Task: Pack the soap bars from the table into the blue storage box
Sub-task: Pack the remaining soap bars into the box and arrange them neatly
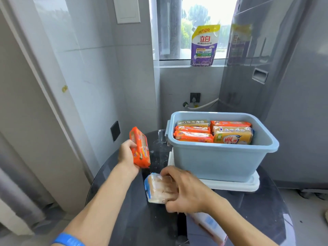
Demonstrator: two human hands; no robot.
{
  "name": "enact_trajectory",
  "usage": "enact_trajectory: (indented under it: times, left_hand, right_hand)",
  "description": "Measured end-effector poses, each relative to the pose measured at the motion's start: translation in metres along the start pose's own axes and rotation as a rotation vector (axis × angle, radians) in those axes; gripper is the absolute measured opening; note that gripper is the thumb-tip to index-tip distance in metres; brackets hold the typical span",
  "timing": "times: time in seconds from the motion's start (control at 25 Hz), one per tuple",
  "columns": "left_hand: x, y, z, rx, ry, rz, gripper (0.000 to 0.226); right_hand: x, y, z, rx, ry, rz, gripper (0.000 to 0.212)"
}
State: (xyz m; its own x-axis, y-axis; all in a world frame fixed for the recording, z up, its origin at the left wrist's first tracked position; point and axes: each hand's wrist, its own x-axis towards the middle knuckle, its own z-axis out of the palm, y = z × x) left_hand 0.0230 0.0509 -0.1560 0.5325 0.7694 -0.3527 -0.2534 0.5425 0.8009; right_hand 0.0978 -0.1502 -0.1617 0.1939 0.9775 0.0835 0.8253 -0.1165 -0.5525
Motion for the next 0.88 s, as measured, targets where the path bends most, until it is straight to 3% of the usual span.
enact_trajectory:
  times: [0.08,0.16,0.28,0.36,0.52,0.64,0.76,0.88]
  left_hand:
    - [-0.007,0.016,0.004,-0.24,-0.115,0.061,0.038]
    - [-0.017,0.031,0.012,-0.282,-0.187,0.178,0.041]
    - [-0.037,0.052,0.029,-0.11,-0.231,0.371,0.041]
    - [-0.053,0.057,0.046,0.092,-0.289,0.514,0.038]
    - [-0.074,0.043,0.095,0.601,-0.348,0.735,0.042]
    - [-0.071,0.027,0.124,1.059,-0.454,0.911,0.039]
    - [-0.057,0.016,0.125,1.414,-0.557,0.739,0.035]
    - [-0.051,0.019,0.123,1.539,-0.602,0.552,0.04]
  right_hand:
    - [-0.006,-0.011,-0.013,0.44,0.126,0.048,0.05]
    - [-0.011,-0.021,-0.026,0.88,0.23,0.083,0.046]
    - [-0.019,-0.032,-0.045,1.532,0.327,0.203,0.049]
    - [-0.027,-0.037,-0.061,1.726,0.421,0.192,0.051]
    - [-0.042,-0.04,-0.105,1.698,0.69,0.086,0.032]
    - [-0.054,-0.024,-0.132,1.628,0.934,0.086,0.04]
    - [-0.065,0.007,-0.144,1.622,1.084,0.117,0.048]
    - [-0.07,0.033,-0.147,1.568,1.135,0.094,0.048]
